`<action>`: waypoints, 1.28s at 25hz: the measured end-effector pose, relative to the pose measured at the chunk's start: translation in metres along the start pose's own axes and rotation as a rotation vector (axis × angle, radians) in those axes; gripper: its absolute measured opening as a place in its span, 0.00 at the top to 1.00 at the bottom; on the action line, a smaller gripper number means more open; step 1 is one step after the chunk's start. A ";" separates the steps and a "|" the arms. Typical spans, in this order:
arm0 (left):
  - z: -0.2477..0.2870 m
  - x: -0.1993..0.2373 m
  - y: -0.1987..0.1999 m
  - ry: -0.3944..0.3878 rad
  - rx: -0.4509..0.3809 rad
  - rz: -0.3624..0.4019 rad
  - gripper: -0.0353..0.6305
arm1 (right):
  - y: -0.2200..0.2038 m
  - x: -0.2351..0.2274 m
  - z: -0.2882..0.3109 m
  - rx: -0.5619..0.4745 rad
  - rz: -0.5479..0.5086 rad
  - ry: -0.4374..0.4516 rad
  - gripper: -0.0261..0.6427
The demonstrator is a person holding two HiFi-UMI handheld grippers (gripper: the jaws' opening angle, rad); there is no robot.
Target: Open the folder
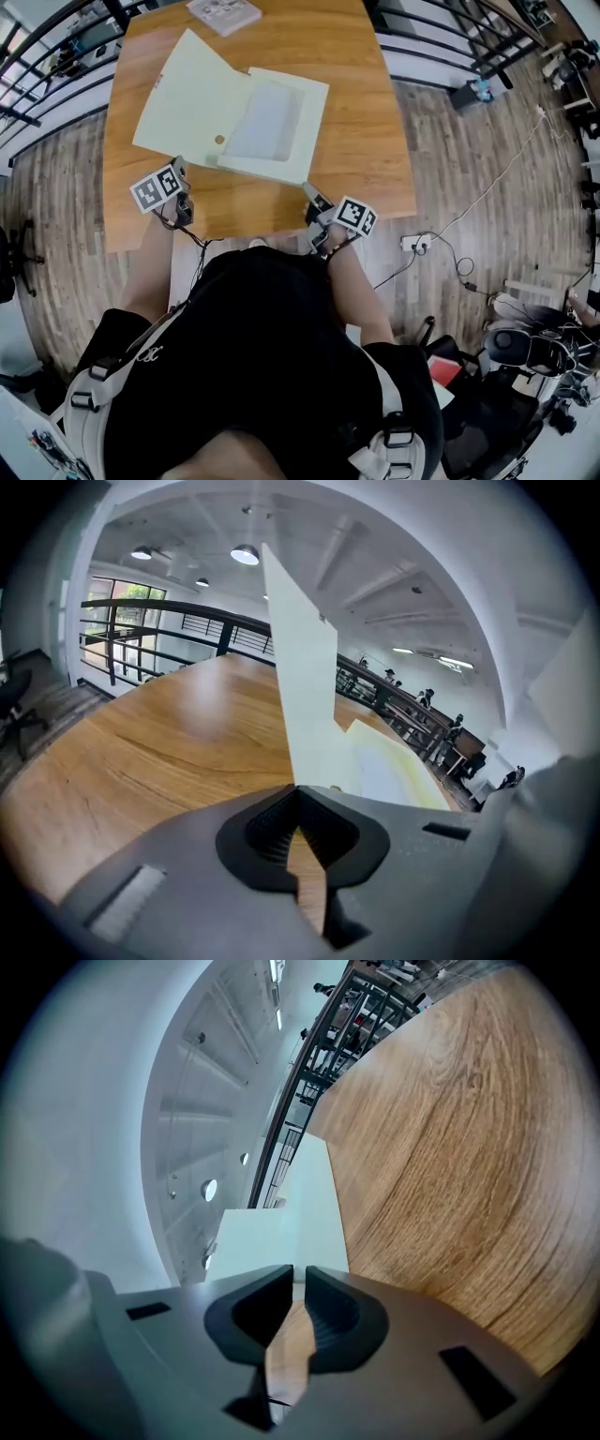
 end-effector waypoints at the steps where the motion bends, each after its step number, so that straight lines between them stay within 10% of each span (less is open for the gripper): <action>1: 0.002 0.004 -0.002 0.008 0.005 -0.006 0.94 | 0.001 -0.001 0.000 -0.004 0.002 -0.001 0.89; 10: 0.028 0.035 -0.015 0.031 0.058 -0.243 0.94 | 0.009 -0.006 0.000 -0.005 -0.005 -0.023 0.89; 16: 0.035 0.041 -0.024 0.096 0.063 -0.267 0.91 | 0.009 -0.007 -0.002 -0.004 0.018 -0.057 0.89; 24: 0.014 0.025 -0.009 0.047 -0.027 -0.129 0.88 | 0.014 -0.001 0.001 0.035 -0.055 -0.146 0.88; 32: -0.058 -0.001 0.017 -0.021 -0.197 0.023 0.88 | 0.065 0.075 -0.009 -0.035 -0.458 -0.200 0.90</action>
Point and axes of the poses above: the fingertips, and each gripper's own axes: z forward along the fingers, x to its left, y out of its top, the point moved 3 cm from there along -z, backward along the fingers, and after that the axes turned 8 degrees about y, right-handed, at the moved point
